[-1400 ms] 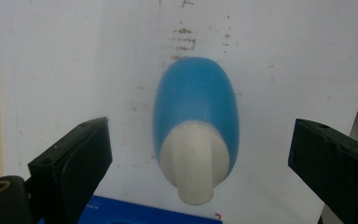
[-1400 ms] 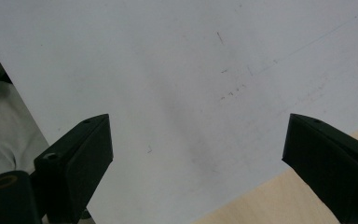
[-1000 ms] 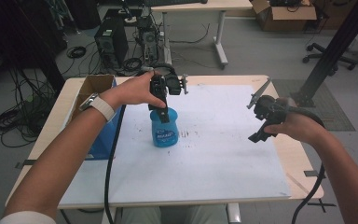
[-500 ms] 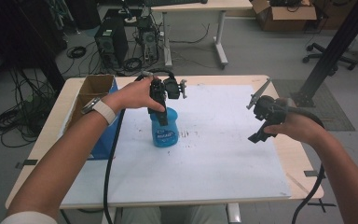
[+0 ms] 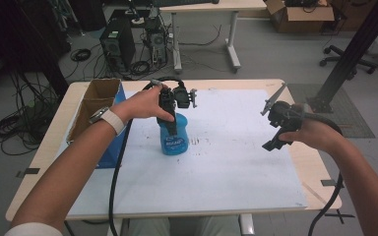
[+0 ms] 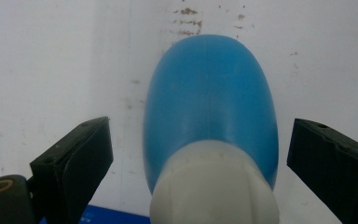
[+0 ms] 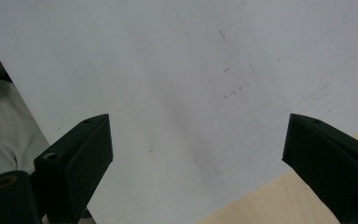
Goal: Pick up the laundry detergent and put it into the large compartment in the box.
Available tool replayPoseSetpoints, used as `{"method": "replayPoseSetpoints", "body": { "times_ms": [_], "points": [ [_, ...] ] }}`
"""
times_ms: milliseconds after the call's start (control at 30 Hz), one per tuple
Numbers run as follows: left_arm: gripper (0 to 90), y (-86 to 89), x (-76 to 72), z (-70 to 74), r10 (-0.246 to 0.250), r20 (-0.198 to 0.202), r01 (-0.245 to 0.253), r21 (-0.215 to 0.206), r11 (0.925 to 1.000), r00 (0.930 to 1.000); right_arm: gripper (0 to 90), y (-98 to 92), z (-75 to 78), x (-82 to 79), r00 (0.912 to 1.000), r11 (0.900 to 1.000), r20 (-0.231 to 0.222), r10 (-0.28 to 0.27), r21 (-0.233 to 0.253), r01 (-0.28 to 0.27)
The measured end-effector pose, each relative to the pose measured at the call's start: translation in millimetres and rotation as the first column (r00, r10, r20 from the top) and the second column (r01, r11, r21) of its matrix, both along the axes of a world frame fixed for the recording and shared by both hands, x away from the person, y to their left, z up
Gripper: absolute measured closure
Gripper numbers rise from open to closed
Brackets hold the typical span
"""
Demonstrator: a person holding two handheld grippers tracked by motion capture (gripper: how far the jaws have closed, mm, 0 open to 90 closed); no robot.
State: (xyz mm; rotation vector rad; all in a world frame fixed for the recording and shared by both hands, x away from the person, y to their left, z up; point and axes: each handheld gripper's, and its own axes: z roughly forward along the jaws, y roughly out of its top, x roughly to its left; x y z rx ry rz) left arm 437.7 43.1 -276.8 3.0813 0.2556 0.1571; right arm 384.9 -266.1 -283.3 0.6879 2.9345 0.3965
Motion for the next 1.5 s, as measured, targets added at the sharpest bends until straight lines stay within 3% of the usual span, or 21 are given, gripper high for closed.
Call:
{"method": "replayPoseSetpoints", "body": {
  "times_ms": [767,1500],
  "points": [
    [15.1,-0.7,1.3,-3.7,-0.008,-0.007,0.008,0.011,0.9999,0.9999,8.2,-1.6,-1.7,-1.0,1.0,1.0,-0.002,-0.002,0.003,0.002],
    [29.3,-0.1,-0.3,-5.9,-0.014,-0.019,0.014,0.011,0.9998,0.9997,8.4,-1.3,-1.2,-0.7,1.0,1.0,-0.003,-0.001,0.004,0.001]
  ]
}}
